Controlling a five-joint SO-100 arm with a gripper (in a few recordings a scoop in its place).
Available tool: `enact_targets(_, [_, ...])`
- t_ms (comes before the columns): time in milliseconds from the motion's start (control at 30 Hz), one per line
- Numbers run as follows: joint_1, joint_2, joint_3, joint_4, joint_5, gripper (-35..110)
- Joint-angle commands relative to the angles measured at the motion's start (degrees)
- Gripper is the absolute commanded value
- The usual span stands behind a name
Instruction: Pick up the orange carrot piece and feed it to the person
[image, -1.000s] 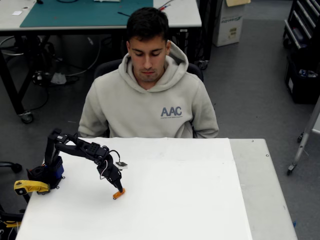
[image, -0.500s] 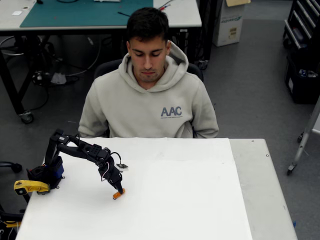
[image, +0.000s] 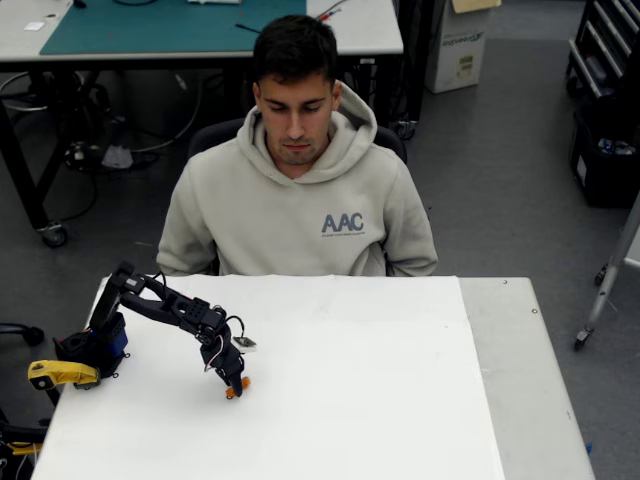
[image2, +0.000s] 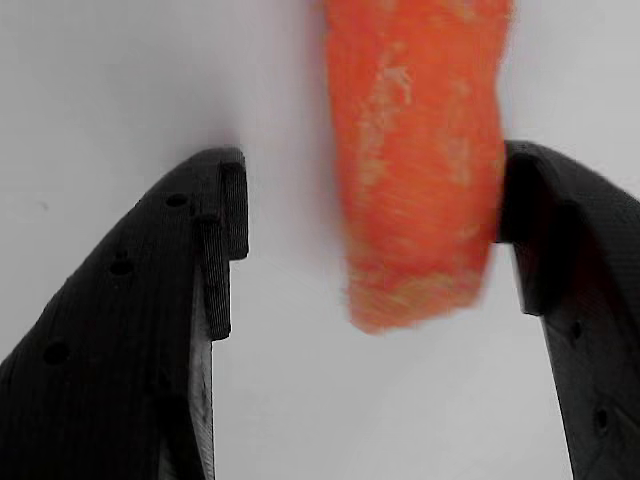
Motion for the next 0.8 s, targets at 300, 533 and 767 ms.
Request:
enact_targets(300, [3.43,-2.11,-2.81,0.53,-1.14,16])
enact_targets(533, [3.52,-2.55,-2.81,0.53,-1.05,-4])
enact_targets(767, [3.52,-2.55,-2.9,0.53,-0.26,-3])
